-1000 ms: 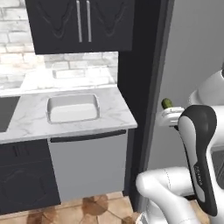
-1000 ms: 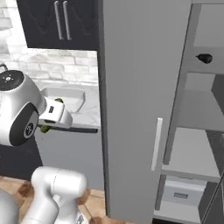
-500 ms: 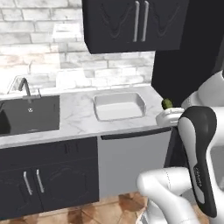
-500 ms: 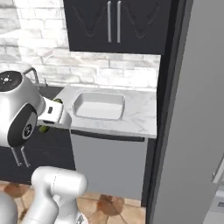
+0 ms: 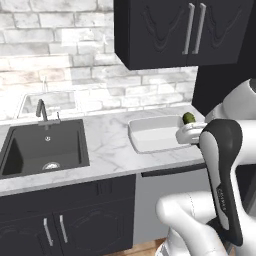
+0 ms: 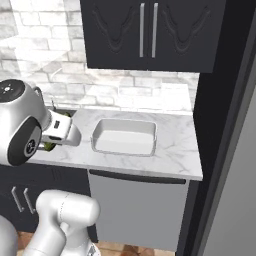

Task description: Take the eggplant and squash out of the freezer and place them in the tupperware container on the counter. Then put the tupperware containing the vegetables back in the freezer.

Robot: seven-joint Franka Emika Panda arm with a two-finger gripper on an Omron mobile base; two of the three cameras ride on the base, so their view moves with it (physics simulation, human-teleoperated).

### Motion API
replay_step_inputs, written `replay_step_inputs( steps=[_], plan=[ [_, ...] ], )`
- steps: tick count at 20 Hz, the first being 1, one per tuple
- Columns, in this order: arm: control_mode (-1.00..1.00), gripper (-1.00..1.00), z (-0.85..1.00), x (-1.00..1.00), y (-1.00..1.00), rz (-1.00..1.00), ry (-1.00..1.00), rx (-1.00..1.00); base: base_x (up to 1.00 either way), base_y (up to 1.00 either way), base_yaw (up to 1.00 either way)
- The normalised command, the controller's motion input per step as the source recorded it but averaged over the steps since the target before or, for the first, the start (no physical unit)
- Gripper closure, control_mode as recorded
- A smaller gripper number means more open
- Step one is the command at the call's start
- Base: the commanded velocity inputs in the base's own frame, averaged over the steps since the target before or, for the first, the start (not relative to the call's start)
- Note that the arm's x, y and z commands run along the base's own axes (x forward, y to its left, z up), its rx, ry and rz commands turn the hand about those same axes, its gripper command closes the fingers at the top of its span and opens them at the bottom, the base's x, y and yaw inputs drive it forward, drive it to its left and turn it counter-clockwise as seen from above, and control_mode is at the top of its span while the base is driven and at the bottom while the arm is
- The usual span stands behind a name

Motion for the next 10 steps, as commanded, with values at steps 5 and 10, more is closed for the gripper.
replay_step_inputs(
  steps=[5, 10],
  plan=[
    [1.0, 1.0, 0.0, 0.0, 0.0, 0.0, 0.0, 0.0, 0.03, 0.0, 0.0],
    [-1.0, 1.0, 0.0, 0.08, 0.0, 0.0, 0.07, 0.0, 0.01, 0.0, 0.0]
  ],
)
